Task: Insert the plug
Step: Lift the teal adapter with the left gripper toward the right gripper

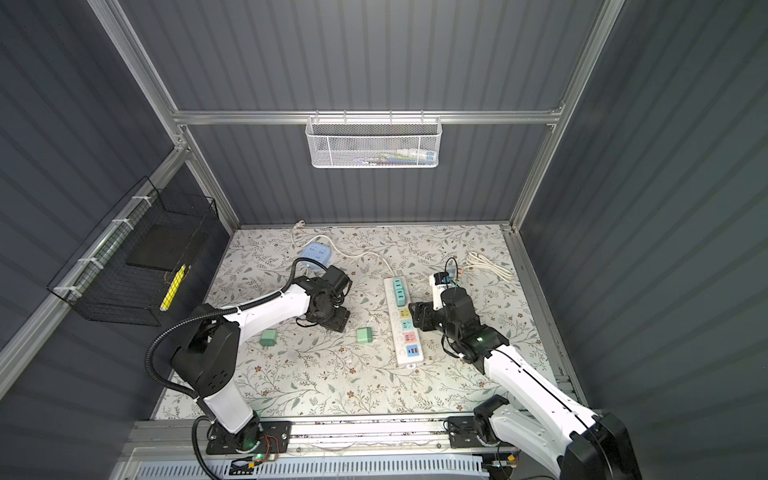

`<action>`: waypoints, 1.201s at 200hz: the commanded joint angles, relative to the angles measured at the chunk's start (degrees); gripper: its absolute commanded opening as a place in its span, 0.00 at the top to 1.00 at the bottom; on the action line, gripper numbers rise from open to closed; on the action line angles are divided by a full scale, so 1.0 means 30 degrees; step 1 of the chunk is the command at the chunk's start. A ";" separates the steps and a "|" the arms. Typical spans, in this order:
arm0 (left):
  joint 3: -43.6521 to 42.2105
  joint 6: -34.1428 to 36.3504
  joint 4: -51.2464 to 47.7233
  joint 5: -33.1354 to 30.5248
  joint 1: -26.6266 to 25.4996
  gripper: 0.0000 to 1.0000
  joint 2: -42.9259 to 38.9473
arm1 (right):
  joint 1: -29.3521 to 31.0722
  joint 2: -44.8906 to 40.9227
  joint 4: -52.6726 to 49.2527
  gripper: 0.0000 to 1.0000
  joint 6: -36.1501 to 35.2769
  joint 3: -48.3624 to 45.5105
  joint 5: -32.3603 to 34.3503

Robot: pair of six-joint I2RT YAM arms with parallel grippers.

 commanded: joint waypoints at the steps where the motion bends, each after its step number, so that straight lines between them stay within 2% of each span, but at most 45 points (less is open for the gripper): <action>1: 0.0788 0.0215 -0.1169 -0.0148 0.0011 0.31 0.0789 | -0.0051 -0.0288 0.0536 0.29 -0.0220 -0.0341 0.0181; 39: 0.0687 0.0121 -0.1199 -0.1137 0.0126 0.35 0.1857 | -0.0052 -0.0284 0.0662 0.29 -0.0250 -0.0401 0.0289; 99: 0.0021 -0.0069 -0.0096 -0.0630 0.0517 0.45 0.2237 | -0.0054 -0.0353 0.0582 0.30 -0.0250 -0.0402 0.0229; 154: -0.0563 -0.0213 0.1550 -0.0098 0.0395 0.71 0.0445 | -0.0051 -0.0792 0.0471 0.31 -0.0089 -0.0550 0.0077; 179: -0.1581 0.0450 0.4869 -0.0479 -0.1093 0.81 -0.1780 | -0.0050 -0.0814 -0.0098 0.32 0.0065 0.0013 -0.0419; 207: -0.4213 0.3438 1.1458 -0.2991 -0.4754 0.84 -0.4431 | -0.0051 -0.0825 -0.1196 0.38 0.0281 0.0889 -0.1429; 221: -0.5643 0.4515 1.4745 -0.2612 -0.5668 0.86 -0.5374 | -0.0025 -0.0930 -0.1886 0.41 0.0311 0.1293 -0.1811; 240: -0.7064 0.5282 1.8367 -0.0778 -0.5958 0.89 -0.5921 | 0.0035 -0.1293 -0.2587 0.44 0.0411 0.1735 -0.2484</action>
